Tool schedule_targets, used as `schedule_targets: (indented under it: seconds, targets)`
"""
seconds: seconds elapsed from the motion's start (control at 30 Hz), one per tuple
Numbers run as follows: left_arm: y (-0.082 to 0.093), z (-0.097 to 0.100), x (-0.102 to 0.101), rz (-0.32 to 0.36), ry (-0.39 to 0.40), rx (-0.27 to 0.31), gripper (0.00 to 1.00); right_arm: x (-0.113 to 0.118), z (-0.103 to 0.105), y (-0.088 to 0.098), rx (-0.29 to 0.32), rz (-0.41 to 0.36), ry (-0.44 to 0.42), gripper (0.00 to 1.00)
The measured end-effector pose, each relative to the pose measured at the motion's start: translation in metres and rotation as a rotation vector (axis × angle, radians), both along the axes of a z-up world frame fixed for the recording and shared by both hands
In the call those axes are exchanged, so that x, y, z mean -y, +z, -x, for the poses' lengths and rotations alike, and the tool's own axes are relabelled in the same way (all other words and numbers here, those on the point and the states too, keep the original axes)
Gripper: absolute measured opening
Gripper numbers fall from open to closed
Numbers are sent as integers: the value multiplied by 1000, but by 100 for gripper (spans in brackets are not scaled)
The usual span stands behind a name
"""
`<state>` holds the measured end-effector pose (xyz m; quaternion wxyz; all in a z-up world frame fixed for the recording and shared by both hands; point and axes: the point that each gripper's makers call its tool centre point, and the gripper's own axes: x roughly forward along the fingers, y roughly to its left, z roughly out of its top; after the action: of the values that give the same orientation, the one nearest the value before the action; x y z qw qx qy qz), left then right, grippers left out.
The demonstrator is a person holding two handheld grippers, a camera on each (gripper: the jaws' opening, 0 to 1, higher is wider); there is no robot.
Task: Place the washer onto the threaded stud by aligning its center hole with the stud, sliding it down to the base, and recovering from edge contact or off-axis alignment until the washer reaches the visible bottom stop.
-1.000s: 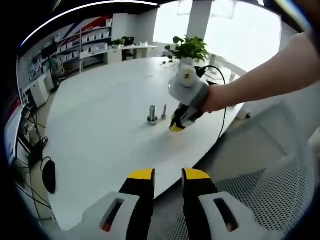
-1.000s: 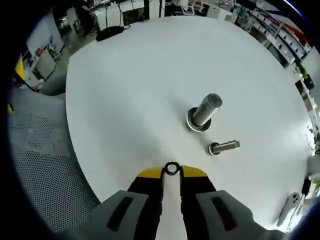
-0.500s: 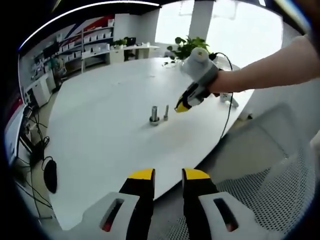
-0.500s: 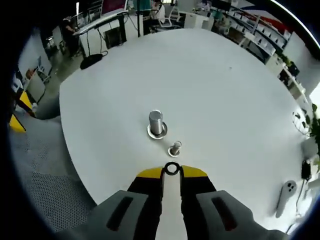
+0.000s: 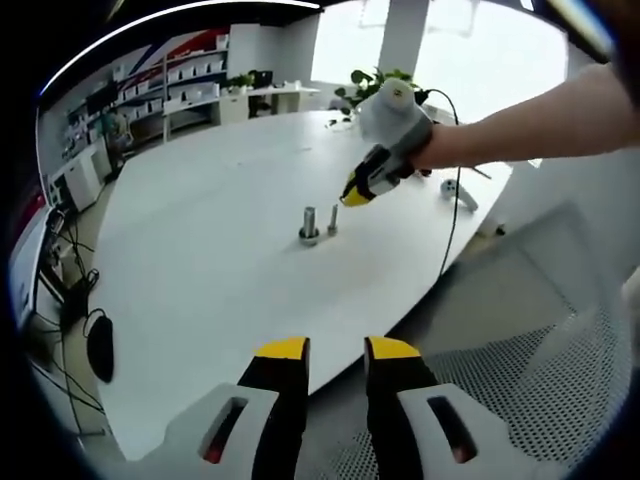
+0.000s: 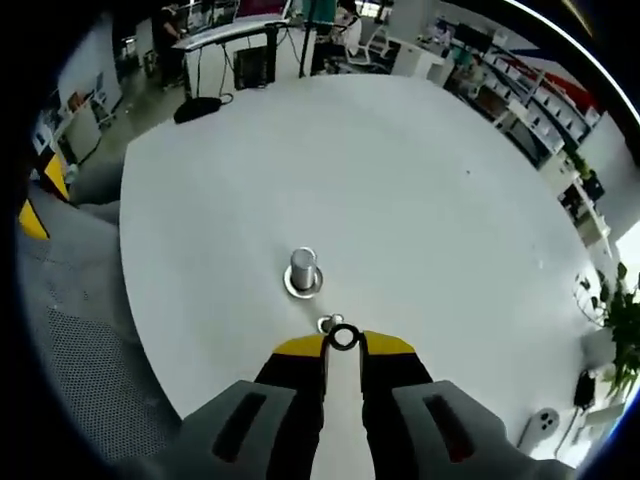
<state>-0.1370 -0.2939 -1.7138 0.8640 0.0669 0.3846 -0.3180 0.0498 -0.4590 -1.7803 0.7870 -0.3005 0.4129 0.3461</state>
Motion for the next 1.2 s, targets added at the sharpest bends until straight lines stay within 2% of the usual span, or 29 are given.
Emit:
schedule_targets:
  seconds: [0.27, 0.57, 1.0, 1.2]
  targets:
    - [0, -1, 0, -11, -7, 4, 19, -6, -2, 1, 1, 10, 33, 14]
    - [0, -2, -2, -5, 7, 5, 19, -9, -1, -11, -33, 51, 81, 14]
    - [-1, -2, -2, -4, 9, -1, 19, -12, -6, -12, -36, 50, 85, 14]
    - [0, -2, -1, -3, 8, -1, 19, -11, -5, -19, -68, 80, 94, 14]
